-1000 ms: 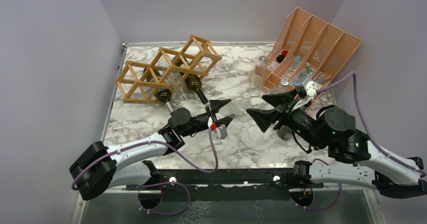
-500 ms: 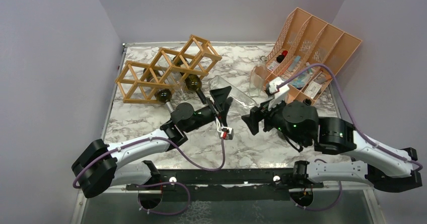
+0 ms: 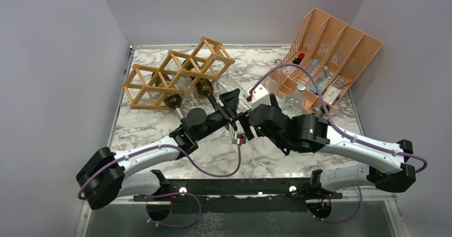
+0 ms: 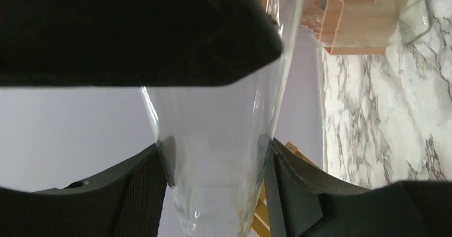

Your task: Put the wine bottle on the wine rack

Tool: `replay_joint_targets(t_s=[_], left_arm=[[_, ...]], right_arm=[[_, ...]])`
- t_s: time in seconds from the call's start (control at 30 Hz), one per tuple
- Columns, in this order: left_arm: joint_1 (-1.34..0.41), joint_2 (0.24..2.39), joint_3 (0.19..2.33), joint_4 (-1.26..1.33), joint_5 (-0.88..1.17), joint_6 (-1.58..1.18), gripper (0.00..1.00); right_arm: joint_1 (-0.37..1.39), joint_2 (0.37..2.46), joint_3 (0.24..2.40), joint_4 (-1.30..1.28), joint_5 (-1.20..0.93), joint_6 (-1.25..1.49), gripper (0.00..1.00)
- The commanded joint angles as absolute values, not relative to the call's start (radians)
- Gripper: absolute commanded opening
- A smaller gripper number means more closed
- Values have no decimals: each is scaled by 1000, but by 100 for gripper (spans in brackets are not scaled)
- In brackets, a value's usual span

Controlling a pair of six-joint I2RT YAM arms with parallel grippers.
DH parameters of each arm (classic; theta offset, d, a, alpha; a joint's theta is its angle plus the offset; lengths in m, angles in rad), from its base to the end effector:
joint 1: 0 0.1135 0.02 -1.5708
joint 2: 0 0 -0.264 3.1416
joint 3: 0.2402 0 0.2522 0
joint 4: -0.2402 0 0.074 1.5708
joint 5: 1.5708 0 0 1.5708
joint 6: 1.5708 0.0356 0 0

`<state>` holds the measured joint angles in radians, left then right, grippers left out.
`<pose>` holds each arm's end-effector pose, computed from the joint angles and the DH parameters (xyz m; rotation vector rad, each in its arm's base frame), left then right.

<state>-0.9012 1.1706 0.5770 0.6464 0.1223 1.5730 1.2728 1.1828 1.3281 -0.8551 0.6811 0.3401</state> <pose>0.1598 -0.2089 0.2751 1.4795 0.4082 0.4437 0.0892 0.2142 0.3865 -0.6327 2.0095 0.1793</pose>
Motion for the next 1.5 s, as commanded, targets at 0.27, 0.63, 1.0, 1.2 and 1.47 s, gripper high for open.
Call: replay_joint_targets(t_s=[0.27, 0.63, 1.0, 1.2, 1.47], left_arm=[[-908, 1101, 572, 727, 168, 1572, 0], [-908, 1010, 569, 691, 253, 1481, 0], [-908, 992, 580, 649, 229, 1492, 0], [-909, 998, 580, 644, 202, 1471, 18], [-909, 960, 552, 646, 182, 1379, 99]], right_arm=[[1208, 1177, 1268, -703, 523, 351, 83], [1097, 1164, 1247, -624, 306, 270, 82], [1058, 1180, 1286, -666, 287, 225, 42], [1057, 1178, 1288, -671, 346, 222, 15], [1051, 1171, 1291, -660, 529, 259, 1]])
